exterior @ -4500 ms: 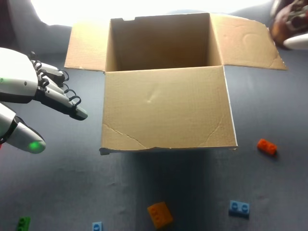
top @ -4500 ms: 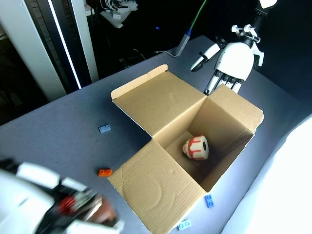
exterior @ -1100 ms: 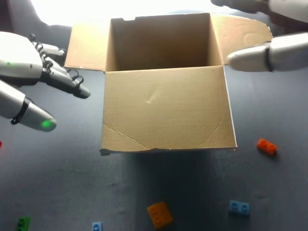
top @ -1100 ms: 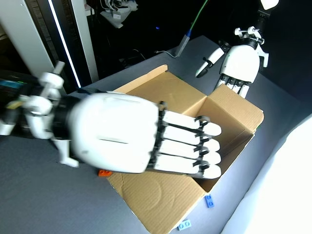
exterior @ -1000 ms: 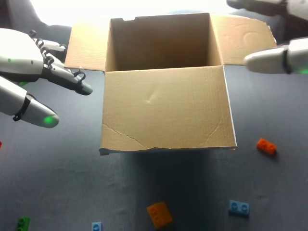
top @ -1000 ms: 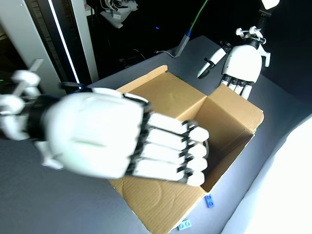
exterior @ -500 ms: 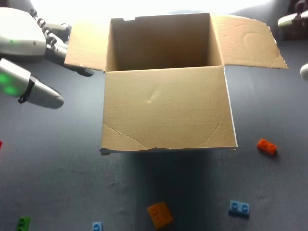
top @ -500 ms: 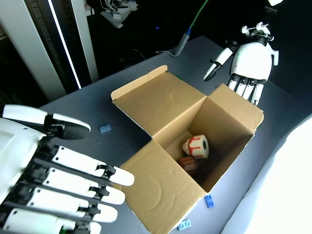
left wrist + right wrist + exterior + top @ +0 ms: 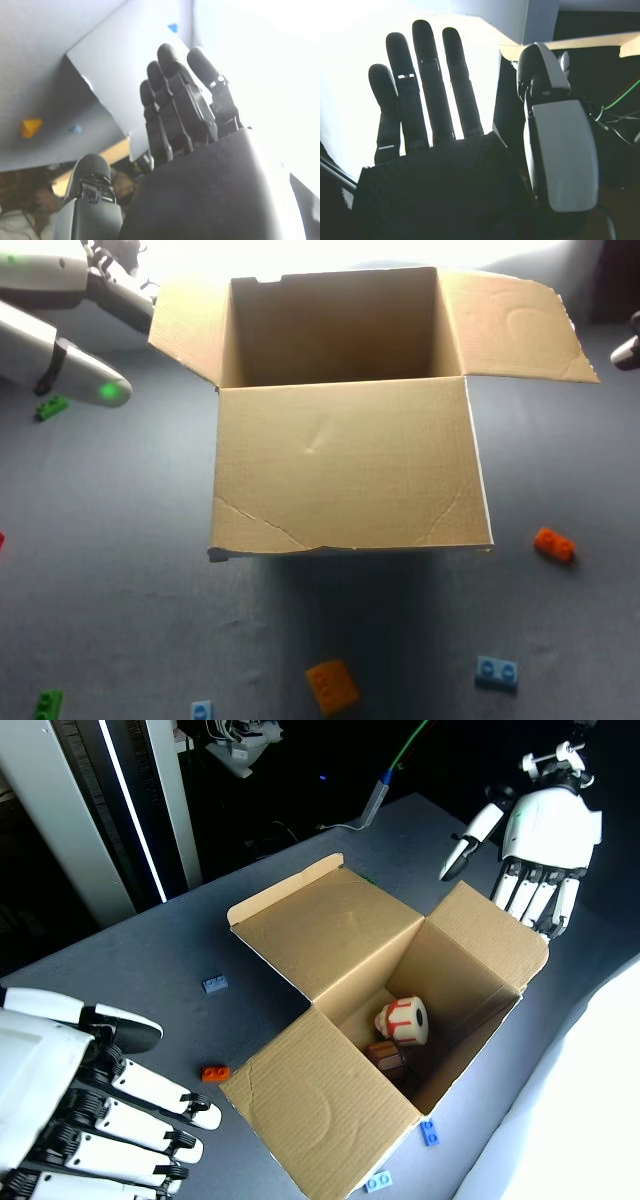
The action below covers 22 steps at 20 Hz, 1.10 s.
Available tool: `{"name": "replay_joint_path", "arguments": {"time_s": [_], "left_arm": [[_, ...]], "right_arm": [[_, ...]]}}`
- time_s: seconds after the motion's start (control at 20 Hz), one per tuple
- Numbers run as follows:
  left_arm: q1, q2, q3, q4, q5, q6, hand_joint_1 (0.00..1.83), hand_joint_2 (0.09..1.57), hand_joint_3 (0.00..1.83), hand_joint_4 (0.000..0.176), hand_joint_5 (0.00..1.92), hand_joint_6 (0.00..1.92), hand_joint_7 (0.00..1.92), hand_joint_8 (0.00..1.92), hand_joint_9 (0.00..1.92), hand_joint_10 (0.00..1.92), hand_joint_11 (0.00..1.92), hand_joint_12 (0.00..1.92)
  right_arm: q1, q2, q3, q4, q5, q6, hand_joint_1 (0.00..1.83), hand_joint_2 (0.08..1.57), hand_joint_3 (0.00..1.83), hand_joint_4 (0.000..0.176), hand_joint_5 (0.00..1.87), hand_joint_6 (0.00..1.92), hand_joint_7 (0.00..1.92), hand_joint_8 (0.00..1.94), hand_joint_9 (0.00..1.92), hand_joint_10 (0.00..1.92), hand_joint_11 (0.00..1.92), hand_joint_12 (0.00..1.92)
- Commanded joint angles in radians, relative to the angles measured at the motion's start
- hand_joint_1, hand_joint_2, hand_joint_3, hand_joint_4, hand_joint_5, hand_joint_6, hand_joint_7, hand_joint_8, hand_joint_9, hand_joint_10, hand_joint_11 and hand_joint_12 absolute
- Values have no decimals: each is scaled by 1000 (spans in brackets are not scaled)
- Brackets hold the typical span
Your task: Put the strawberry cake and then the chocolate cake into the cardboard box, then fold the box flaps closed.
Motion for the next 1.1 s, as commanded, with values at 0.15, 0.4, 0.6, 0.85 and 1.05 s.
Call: {"name": "replay_joint_path", "arguments": {"time_s": [0.15,0.4,0.6,0.85,1.05], "left_arm": [[-56,6,4,-60,-4,-15,42,1190,0,14,486,2,575,1,606,33,47,1366],[-89,6,-19,-56,-21,-24,59,1187,0,14,480,2,566,2,601,29,26,1372],[-90,12,-56,-56,-23,-27,44,1189,0,17,473,0,561,0,591,23,22,1363],[-91,23,-119,-43,-11,-26,77,1181,0,17,501,11,581,6,618,30,65,1331],[-89,26,-169,-19,5,-23,65,1185,0,18,488,2,578,2,607,20,64,1280]], "right_arm": [[-6,-2,15,40,72,20,332,1163,0,0,509,81,646,0,393,647,0,1501],[-60,-25,65,-79,180,180,288,1172,2,0,508,70,627,3,385,604,0,1462],[-107,-67,95,-86,173,166,243,1178,3,0,501,59,606,1,354,574,0,1415],[-154,-141,133,-11,183,109,225,1180,2,0,510,58,631,9,383,592,0,1460],[-167,-197,190,132,177,57,244,1179,0,0,486,44,601,0,353,572,0,1432]]}}
